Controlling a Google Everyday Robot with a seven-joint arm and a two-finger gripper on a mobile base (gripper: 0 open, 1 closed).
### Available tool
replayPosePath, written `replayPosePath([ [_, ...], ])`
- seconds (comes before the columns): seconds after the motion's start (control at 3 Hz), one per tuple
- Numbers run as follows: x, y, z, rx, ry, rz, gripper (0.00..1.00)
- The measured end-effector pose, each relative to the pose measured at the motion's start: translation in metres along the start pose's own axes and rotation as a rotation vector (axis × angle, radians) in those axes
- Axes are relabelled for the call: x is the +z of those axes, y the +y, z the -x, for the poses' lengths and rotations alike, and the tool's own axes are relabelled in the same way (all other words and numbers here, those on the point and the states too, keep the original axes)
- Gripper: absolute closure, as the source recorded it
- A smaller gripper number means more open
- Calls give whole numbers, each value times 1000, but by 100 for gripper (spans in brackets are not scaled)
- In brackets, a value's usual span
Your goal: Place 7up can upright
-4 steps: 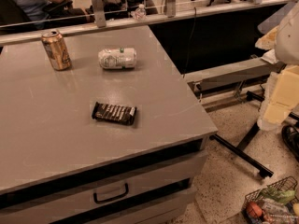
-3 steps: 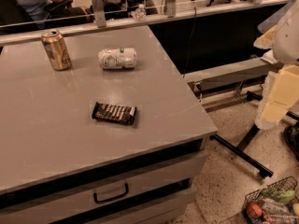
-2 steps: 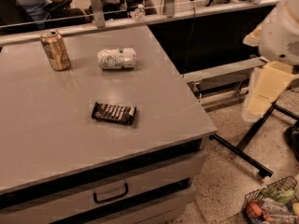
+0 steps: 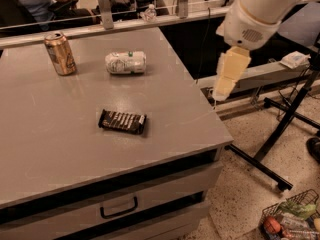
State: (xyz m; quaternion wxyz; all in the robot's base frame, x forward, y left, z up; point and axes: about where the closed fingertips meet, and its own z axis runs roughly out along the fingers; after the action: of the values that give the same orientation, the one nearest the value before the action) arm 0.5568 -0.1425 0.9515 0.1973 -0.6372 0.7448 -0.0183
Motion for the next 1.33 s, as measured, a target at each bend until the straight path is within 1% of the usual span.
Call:
replayPosePath([
  [0.33,38,-64,36,-79,-24,28,0],
  [0.67,67,-100,63,-144,-17,58,0],
  [1.0,47,-120,77,-135,-64,-13,0],
  [1.33,61,-97,98,-109,-91,28,0],
])
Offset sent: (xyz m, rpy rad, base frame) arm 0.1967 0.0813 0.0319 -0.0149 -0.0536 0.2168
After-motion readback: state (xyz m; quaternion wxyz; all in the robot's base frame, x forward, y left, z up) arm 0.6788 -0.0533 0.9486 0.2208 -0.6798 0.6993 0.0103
